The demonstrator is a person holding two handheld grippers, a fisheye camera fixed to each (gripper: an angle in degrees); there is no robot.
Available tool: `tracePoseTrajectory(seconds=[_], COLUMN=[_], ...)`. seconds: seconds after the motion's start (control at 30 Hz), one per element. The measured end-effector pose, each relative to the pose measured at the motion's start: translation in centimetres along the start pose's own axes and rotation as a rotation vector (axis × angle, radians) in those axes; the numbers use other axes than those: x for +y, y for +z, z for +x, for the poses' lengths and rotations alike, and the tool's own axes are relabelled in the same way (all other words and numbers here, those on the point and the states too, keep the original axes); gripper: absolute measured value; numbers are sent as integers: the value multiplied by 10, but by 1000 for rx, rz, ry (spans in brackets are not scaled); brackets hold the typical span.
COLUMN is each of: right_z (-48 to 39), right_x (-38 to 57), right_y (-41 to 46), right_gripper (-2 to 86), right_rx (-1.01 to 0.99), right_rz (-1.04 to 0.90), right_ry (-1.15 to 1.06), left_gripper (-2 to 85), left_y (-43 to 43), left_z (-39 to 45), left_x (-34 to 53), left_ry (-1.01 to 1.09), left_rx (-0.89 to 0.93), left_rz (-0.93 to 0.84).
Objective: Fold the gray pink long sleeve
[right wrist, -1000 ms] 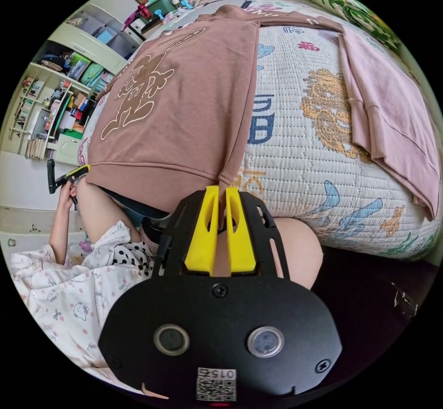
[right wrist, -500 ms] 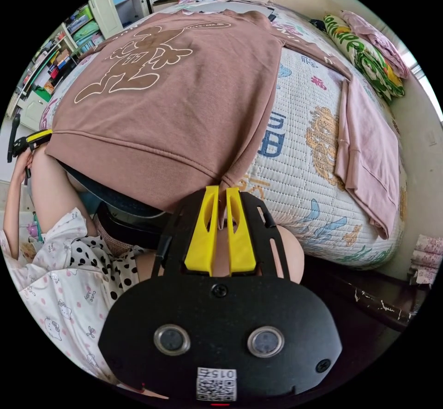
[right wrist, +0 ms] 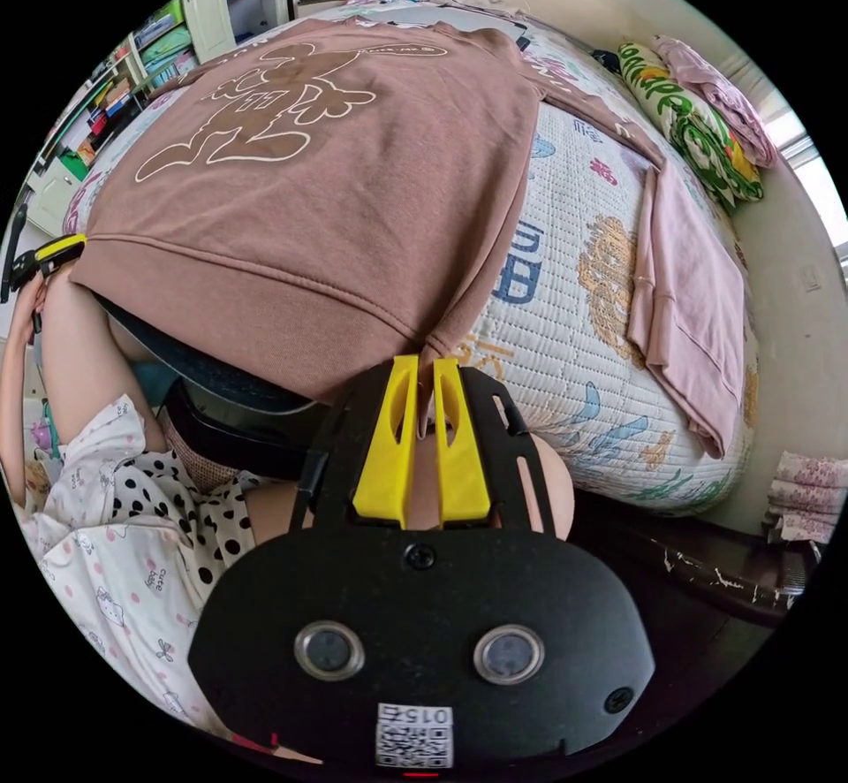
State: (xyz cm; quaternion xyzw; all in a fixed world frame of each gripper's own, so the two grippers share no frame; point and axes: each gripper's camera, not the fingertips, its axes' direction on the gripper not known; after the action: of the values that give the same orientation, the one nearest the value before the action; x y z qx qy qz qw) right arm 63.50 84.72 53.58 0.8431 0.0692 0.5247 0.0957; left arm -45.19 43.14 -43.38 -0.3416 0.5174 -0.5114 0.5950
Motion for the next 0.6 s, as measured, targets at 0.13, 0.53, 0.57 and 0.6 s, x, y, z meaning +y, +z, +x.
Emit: tracePoseTrajectory(seconds=[0.13,0.53,0.57,0.6], right_z=[3,29,31,32], right_x=[-2,-6,-5,-5], right_y=[15,42,44,44], right_gripper=[30,36,36,36], right_rx=[-8,-117,-126,-131], right_rz=[3,-3,-4,-4], right_ry=[8,75,80,82], left_gripper=[46,54,55,55], left_y=[-12,-42,-44,-46], left_z=[-7,-38,-44,-47], left_x=[-1,14,16,18], left_ry=[-1,-11,-17,-21], left_rx=[-6,-19,-9,-4], left_rz=[9,56,59,61])
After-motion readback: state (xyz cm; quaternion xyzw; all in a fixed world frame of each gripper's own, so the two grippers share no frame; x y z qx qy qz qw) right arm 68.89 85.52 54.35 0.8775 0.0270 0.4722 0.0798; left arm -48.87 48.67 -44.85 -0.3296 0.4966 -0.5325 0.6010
